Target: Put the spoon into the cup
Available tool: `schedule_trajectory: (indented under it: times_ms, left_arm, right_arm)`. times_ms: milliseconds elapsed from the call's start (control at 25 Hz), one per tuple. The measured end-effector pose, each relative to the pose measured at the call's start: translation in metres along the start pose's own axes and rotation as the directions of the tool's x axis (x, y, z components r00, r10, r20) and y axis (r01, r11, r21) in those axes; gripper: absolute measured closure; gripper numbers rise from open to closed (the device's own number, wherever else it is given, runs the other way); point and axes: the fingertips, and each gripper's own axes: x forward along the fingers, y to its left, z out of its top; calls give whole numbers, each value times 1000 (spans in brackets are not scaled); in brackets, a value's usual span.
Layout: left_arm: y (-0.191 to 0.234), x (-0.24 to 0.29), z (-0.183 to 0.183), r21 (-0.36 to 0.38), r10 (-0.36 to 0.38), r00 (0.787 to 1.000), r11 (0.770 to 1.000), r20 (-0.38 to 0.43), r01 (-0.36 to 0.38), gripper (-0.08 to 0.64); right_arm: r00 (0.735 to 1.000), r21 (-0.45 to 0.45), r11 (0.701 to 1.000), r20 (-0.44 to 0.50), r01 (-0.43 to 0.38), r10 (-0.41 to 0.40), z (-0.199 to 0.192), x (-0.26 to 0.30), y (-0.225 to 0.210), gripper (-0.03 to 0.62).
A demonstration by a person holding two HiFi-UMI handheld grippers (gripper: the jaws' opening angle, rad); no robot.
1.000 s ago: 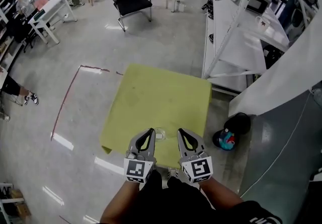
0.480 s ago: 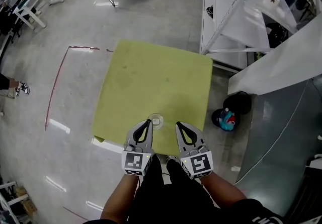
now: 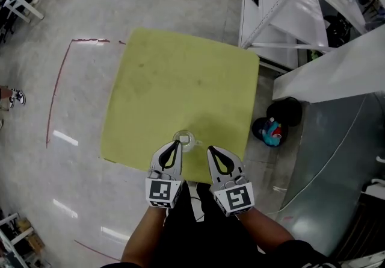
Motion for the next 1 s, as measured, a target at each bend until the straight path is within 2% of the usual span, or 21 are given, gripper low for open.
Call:
schedule_trajectory:
  times_ms: [400,560,840,1000]
  left_arm:
    - [-6,9,-15,-21,-9,1000,1000,-14,8,546]
    - [-5,9,-16,-39,1,1000,999,-6,-2,449]
    - [-1,4,-10,-30,37,999,999,7,-37,448]
    - [-1,-2,-1,-30,29,999,999,25,-28,449]
  right_arm:
    - [1000,16,1000,-14,-11,11,-6,5,4,585]
    - [1000,14,1000,-12,-18,18,-6,5,5,585]
    - [1000,17,1000,0,-21,21,-3,1,5,585]
    - [1000,10,1000,17,-19,18,4,-3,6,586]
